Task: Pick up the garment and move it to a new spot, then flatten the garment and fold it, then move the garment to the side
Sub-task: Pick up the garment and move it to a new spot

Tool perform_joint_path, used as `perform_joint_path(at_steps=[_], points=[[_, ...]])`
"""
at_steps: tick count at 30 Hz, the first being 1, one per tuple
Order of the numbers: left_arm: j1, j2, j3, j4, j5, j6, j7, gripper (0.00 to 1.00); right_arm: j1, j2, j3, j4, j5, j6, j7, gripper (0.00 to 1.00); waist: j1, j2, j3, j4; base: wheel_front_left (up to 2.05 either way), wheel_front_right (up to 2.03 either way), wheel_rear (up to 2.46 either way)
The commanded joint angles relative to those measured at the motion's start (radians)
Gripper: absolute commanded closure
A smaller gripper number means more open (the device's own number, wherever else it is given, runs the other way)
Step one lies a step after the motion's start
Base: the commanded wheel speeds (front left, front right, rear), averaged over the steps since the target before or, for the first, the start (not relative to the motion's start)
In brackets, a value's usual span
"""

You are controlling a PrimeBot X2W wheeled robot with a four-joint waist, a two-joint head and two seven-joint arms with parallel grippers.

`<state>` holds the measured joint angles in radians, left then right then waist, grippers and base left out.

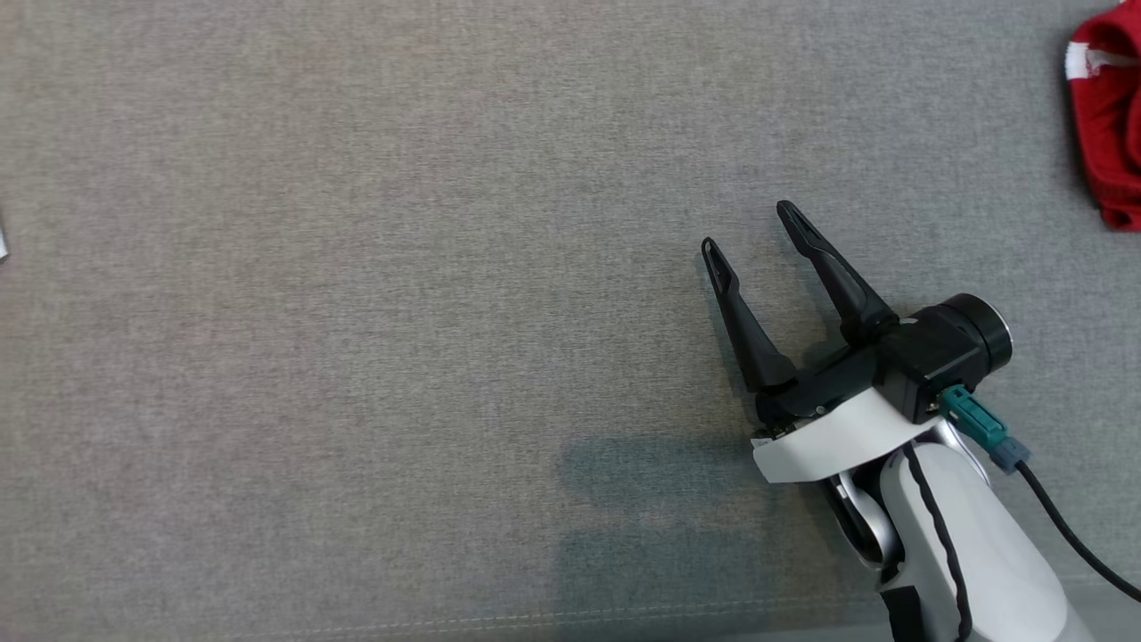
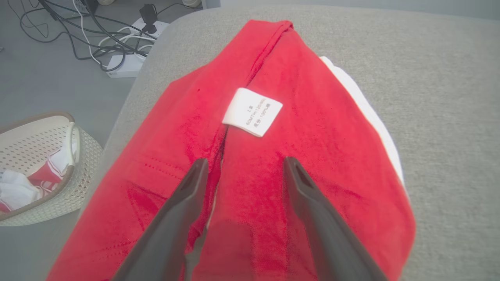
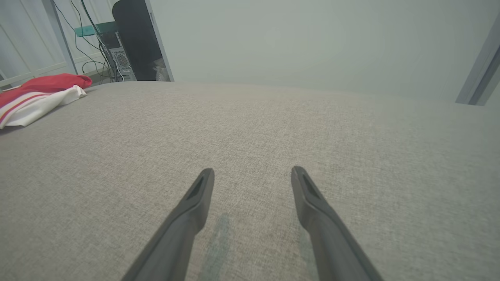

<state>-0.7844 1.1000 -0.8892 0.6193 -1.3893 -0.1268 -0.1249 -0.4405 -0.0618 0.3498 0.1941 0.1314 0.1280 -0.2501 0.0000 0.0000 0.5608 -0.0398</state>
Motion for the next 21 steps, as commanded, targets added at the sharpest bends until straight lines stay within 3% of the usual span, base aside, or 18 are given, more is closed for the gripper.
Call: perform_joint_path(at_steps=[1,10,11,12,21], points=[[-0.030,0.080,0.028,0.016,-0.014,-0.004,-0.003,0.00,0.029,0.012,0.021,-0.040,-0.005,0.003,-0.012,0.00,0.0000,0.0000,0.009,-0.013,0.00,0.00,0.00],[-0.040,0.093,-0.036,0.090,-0.043,-0.004,0.019,0.00,0.055,0.012,0.015,-0.087,-0.008,0.003,-0.012,0.00,0.0000,0.0000,0.023,-0.059,0.00,0.00,0.00],[-0.044,0.093,-0.042,0.088,-0.043,-0.004,0.016,0.44,0.059,0.012,0.012,-0.090,-0.008,0.003,-0.012,0.00,0.0000,0.0000,0.022,-0.061,0.00,0.00,0.00],[-0.049,0.095,-0.047,0.080,-0.040,-0.004,0.010,1.00,0.062,0.012,0.008,-0.092,-0.010,0.003,-0.012,0.00,0.0000,0.0000,0.020,-0.062,0.00,0.00,0.00],[-0.106,0.115,-0.090,-0.063,0.002,-0.004,-0.062,1.00,0.079,0.012,-0.011,-0.075,0.019,0.003,-0.012,0.00,0.0000,0.0000,-0.044,-0.066,0.00,0.00,0.00]])
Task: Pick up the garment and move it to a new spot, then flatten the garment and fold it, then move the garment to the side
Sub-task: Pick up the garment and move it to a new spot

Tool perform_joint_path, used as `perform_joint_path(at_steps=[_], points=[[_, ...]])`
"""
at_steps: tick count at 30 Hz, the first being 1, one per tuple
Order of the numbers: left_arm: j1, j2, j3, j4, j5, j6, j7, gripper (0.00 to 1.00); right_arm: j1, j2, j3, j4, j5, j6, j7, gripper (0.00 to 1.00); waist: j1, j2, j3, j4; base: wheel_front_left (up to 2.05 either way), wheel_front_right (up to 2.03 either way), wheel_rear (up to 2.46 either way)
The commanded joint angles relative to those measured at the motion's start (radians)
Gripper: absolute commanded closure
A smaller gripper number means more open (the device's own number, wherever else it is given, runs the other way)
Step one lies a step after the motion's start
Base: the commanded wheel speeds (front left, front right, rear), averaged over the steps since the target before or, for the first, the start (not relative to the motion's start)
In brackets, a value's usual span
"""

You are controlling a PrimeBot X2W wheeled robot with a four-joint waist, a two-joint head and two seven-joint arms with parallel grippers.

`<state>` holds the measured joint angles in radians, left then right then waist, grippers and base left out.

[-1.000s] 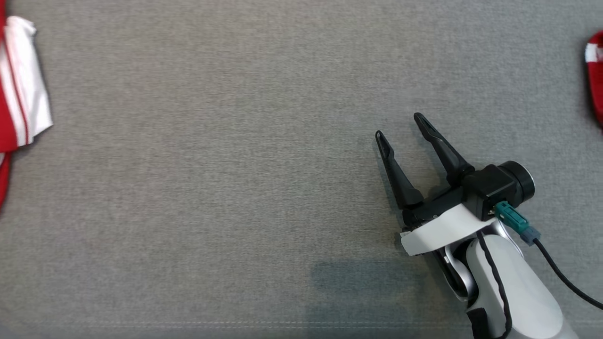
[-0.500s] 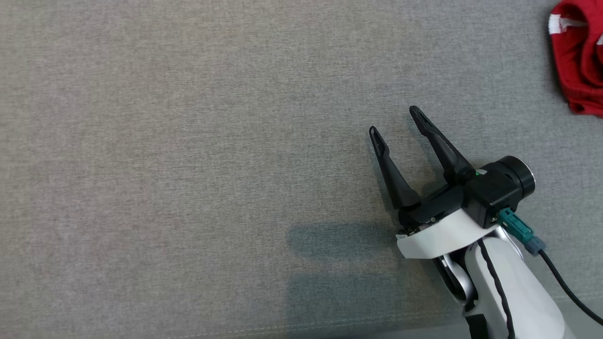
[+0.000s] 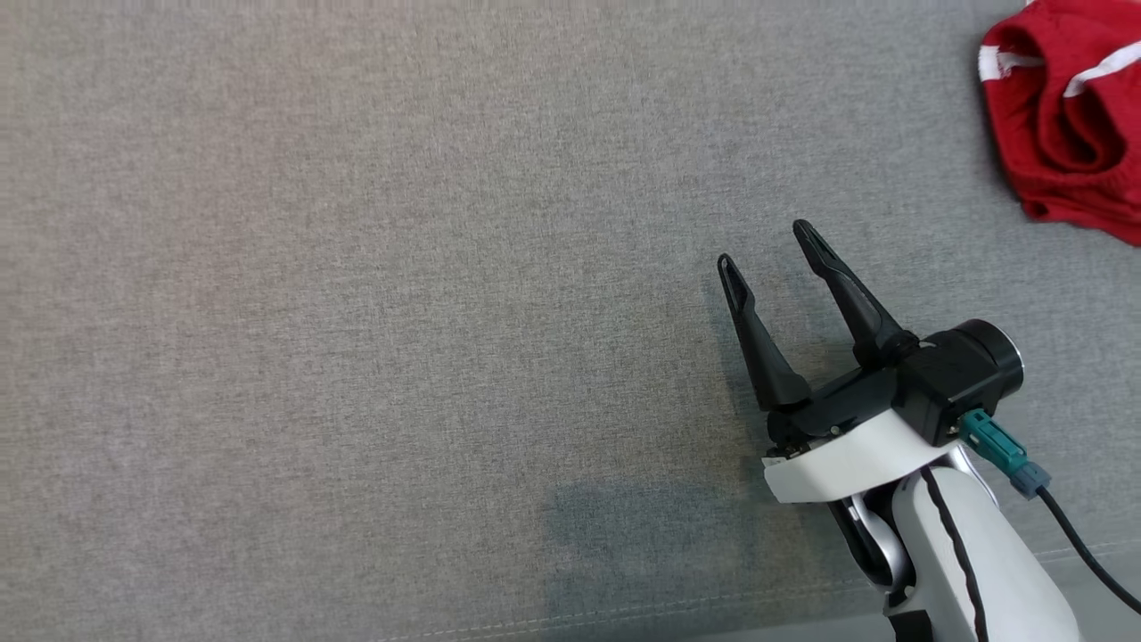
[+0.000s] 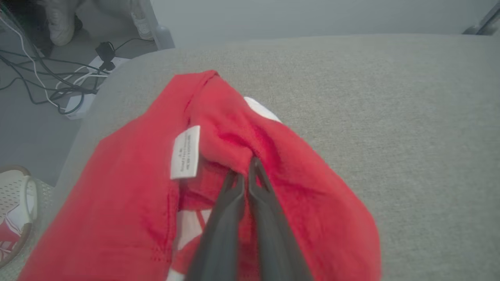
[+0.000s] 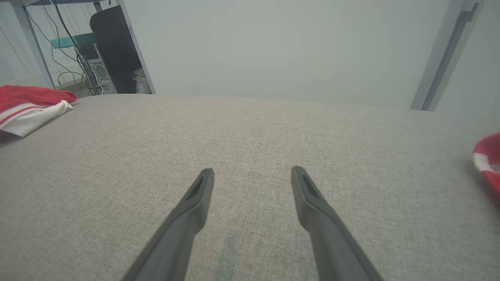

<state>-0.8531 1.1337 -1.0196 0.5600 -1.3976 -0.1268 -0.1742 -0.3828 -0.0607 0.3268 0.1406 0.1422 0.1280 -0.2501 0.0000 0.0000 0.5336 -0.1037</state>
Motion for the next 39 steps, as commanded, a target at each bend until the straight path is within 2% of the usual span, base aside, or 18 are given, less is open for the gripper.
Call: perform_joint_path(at_steps=[1,15,24,25,31,34,39], points=[[-0.047,0.084,0.031,-0.023,0.025,-0.004,-0.022,1.00,0.020,0.010,0.011,-0.019,0.014,0.003,-0.012,0.00,0.0000,0.0000,-0.028,-0.003,0.00,0.00,0.00],[-0.224,0.031,-0.113,-0.351,0.228,-0.004,-0.070,1.00,0.040,0.010,0.003,0.049,0.065,0.003,-0.012,0.00,0.0000,0.0000,-0.179,-0.048,0.00,0.00,0.00],[-0.309,-0.022,-0.142,-0.551,0.228,-0.004,-0.060,1.00,0.064,0.010,0.003,0.076,0.093,0.003,-0.012,0.00,0.0000,0.0000,-0.242,-0.098,0.00,0.00,0.00],[-0.316,-0.044,-0.133,-0.568,0.217,-0.003,-0.064,1.00,0.067,0.010,0.005,0.078,0.097,0.003,-0.012,0.00,0.0000,0.0000,-0.247,-0.106,0.00,0.00,0.00],[-0.288,-0.144,-0.119,-0.617,0.186,0.033,-0.077,1.00,0.070,0.010,0.011,0.081,0.108,0.003,-0.012,0.00,0.0000,0.0000,-0.248,-0.129,0.00,0.00,0.00],[-0.253,-0.174,-0.136,-0.600,0.204,0.056,-0.080,1.00,0.071,0.010,0.017,0.074,0.109,0.003,-0.012,0.00,0.0000,0.0000,-0.243,-0.145,0.00,0.00,0.00],[-0.179,-0.214,-0.150,-0.552,0.205,0.062,-0.084,1.00,0.082,0.010,0.009,0.063,0.101,0.003,-0.012,0.00,0.0000,0.0000,-0.235,-0.156,0.00,0.00,0.00]])
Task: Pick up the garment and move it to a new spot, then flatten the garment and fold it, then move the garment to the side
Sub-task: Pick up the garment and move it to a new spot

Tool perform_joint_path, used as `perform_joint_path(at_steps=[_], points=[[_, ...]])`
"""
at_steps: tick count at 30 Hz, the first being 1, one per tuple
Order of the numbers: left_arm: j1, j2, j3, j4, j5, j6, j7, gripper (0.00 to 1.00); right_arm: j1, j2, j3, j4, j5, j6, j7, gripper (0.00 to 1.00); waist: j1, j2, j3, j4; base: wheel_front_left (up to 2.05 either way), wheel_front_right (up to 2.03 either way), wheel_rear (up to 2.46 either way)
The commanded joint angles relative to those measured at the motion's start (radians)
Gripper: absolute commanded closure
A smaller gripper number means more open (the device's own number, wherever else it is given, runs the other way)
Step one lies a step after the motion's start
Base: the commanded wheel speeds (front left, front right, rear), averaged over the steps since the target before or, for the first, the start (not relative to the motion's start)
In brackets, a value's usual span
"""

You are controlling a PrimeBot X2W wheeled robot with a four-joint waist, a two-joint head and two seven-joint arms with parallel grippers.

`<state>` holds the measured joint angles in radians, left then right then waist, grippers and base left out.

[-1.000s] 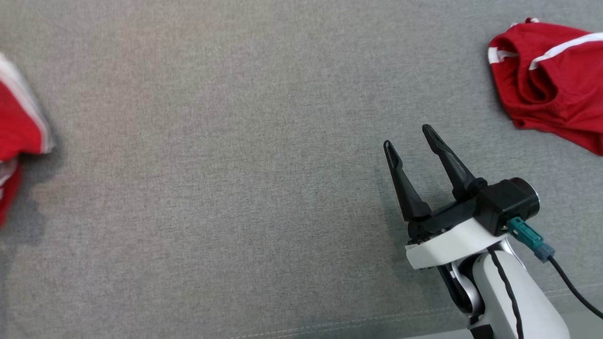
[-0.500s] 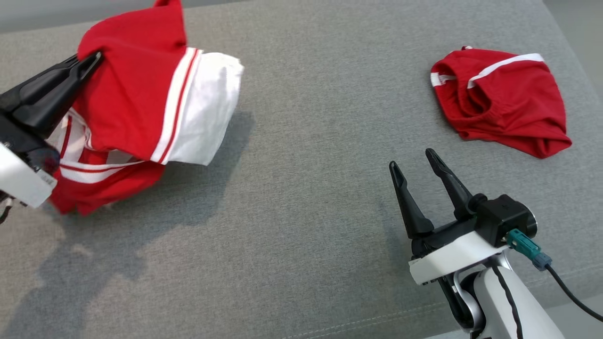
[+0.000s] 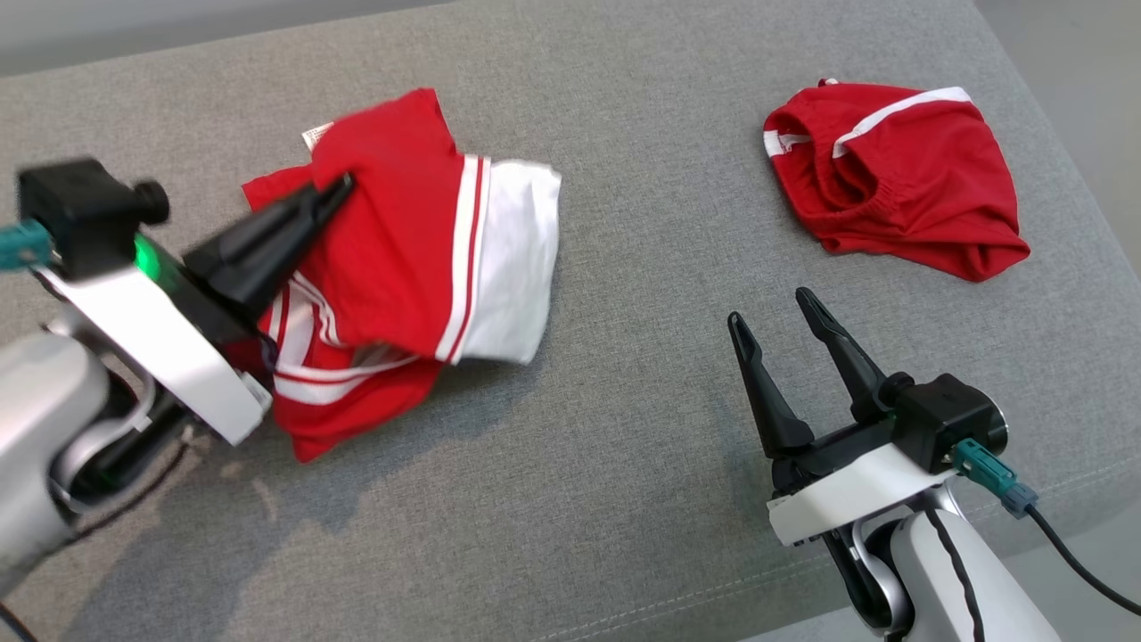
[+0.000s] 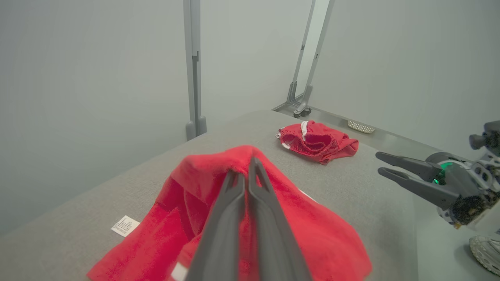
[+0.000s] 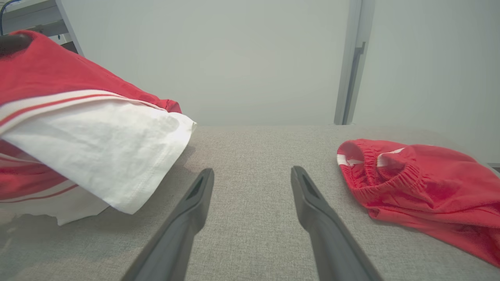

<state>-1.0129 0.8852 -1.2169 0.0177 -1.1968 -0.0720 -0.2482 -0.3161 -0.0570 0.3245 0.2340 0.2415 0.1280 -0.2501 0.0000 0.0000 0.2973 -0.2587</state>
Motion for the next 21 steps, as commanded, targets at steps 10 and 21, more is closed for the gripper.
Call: perform_joint_path(at_steps=[10,21], points=[[0.176,-0.069,0.097,0.204,0.122,0.002,-0.013,0.95,0.018,0.007,-0.004,-0.036,-0.015,0.003,-0.012,0.00,0.0000,0.0000,0.005,0.009,0.00,0.00,0.00],[0.417,-0.216,0.449,0.278,0.262,-0.034,-0.013,0.00,0.003,0.007,-0.029,0.011,-0.032,0.003,-0.012,0.00,0.0000,0.0000,-0.062,0.075,0.00,0.00,0.00]])
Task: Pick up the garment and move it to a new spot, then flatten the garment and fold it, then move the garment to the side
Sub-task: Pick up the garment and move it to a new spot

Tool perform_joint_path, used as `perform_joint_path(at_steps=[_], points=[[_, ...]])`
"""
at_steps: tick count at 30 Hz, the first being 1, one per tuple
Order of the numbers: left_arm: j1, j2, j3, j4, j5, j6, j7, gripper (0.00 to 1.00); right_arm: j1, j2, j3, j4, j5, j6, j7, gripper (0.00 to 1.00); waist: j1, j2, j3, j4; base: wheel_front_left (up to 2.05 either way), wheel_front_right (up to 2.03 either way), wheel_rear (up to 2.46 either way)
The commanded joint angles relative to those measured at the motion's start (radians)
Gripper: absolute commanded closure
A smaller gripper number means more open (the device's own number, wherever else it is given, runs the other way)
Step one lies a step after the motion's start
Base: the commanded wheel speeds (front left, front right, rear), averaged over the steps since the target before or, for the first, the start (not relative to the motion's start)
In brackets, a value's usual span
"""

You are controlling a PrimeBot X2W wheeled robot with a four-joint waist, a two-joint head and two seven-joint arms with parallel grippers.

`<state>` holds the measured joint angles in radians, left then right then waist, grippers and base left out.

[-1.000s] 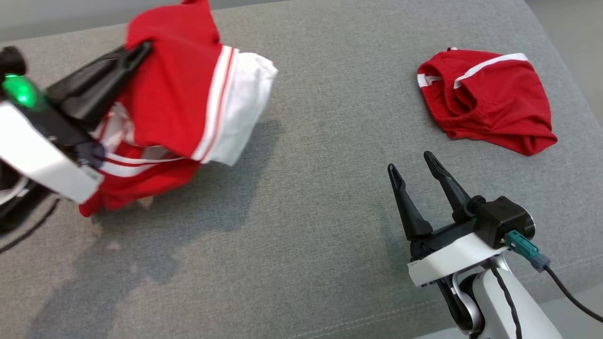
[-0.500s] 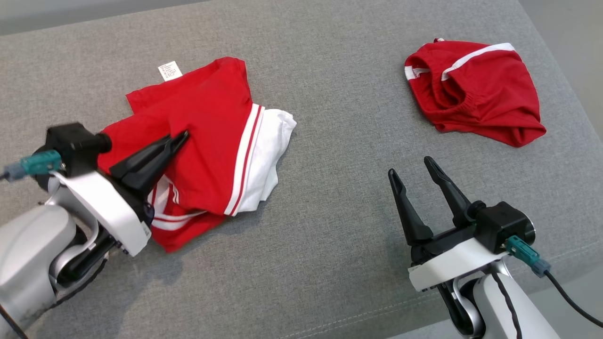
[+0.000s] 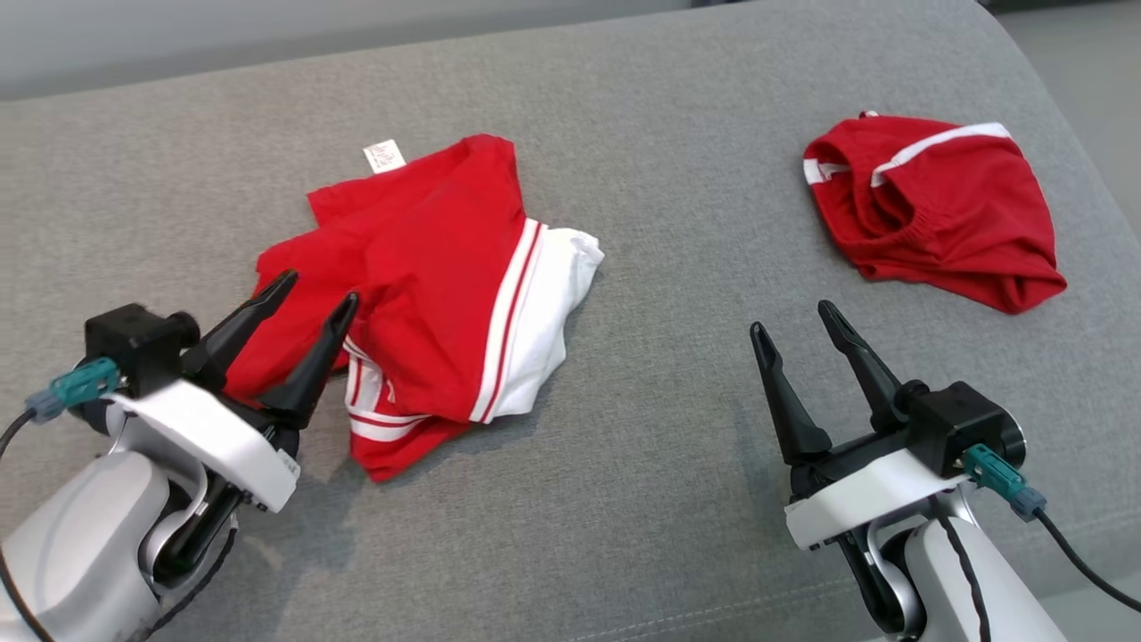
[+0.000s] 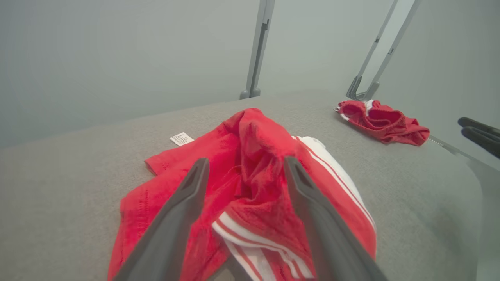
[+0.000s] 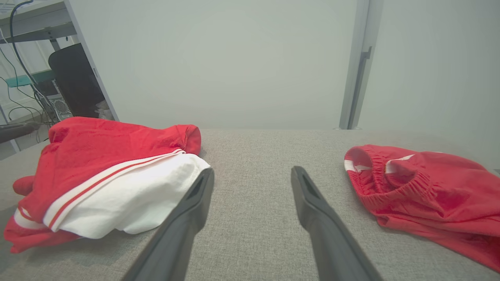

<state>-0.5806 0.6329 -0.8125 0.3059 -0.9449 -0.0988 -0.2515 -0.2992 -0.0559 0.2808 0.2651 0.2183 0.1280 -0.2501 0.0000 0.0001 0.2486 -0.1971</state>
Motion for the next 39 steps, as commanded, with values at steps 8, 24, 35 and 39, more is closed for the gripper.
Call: perform_joint_path(at_steps=[8,24,35,39], points=[[0.154,-0.067,0.303,0.000,0.134,-0.025,-0.010,0.00,-0.022,0.006,-0.001,0.027,-0.015,0.003,-0.012,0.00,0.0000,-0.0001,-0.075,0.072,0.00,0.00,0.00],[0.387,-0.216,0.606,0.004,0.336,-0.032,-0.010,0.00,-0.027,0.006,-0.026,0.113,-0.025,0.003,-0.012,0.00,0.0000,-0.0001,-0.175,0.147,0.00,0.00,0.00],[0.525,-0.297,0.791,-0.029,0.455,-0.032,-0.010,0.00,0.032,0.006,-0.065,0.131,-0.021,0.003,-0.012,0.00,0.0000,-0.0001,-0.231,0.171,0.00,0.00,0.00],[0.566,-0.340,0.861,-0.061,0.506,-0.032,-0.010,0.00,0.049,0.006,-0.078,0.128,-0.013,0.003,-0.012,0.00,0.0000,-0.0001,-0.236,0.170,0.00,0.00,0.00]])
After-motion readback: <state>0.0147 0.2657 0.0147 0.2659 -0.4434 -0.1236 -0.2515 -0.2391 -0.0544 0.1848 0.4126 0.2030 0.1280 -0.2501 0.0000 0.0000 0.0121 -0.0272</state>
